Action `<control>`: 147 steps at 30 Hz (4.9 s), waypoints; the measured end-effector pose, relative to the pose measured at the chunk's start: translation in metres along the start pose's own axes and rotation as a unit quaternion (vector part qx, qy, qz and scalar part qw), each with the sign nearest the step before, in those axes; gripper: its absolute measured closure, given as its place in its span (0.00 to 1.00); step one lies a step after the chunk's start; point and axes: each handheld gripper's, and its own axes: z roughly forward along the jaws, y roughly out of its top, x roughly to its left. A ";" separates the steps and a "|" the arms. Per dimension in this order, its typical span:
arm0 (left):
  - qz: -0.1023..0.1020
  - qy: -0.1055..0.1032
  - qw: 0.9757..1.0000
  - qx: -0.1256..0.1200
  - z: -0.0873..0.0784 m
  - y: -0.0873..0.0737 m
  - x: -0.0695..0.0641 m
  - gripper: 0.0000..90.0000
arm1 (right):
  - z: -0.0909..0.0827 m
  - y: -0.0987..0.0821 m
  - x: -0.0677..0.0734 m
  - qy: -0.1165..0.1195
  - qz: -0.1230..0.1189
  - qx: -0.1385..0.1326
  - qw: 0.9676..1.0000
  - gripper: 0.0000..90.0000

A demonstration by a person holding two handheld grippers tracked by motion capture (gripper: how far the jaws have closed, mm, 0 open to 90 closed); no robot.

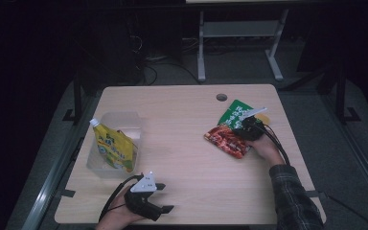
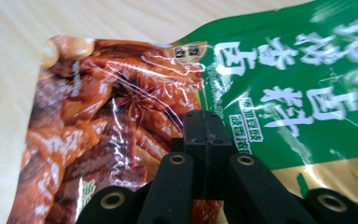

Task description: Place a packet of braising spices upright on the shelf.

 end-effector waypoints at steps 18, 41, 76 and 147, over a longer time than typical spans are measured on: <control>0.006 -0.002 1.000 -0.001 0.001 0.002 -0.001 0.24 | -0.003 -0.004 0.055 0.052 -0.086 0.013 0.995 1.00; 0.006 -0.004 1.000 -0.004 -0.001 0.002 0.000 0.24 | 0.022 0.011 0.024 0.003 -0.015 -0.069 0.998 1.00; 0.008 0.000 1.000 -0.005 -0.001 0.003 -0.002 0.24 | 0.041 0.017 0.143 0.162 -0.139 -0.053 0.976 1.00; -0.061 0.036 0.997 0.019 0.082 0.093 0.090 0.99 | -0.094 -0.079 0.101 0.043 0.011 -0.063 0.997 0.21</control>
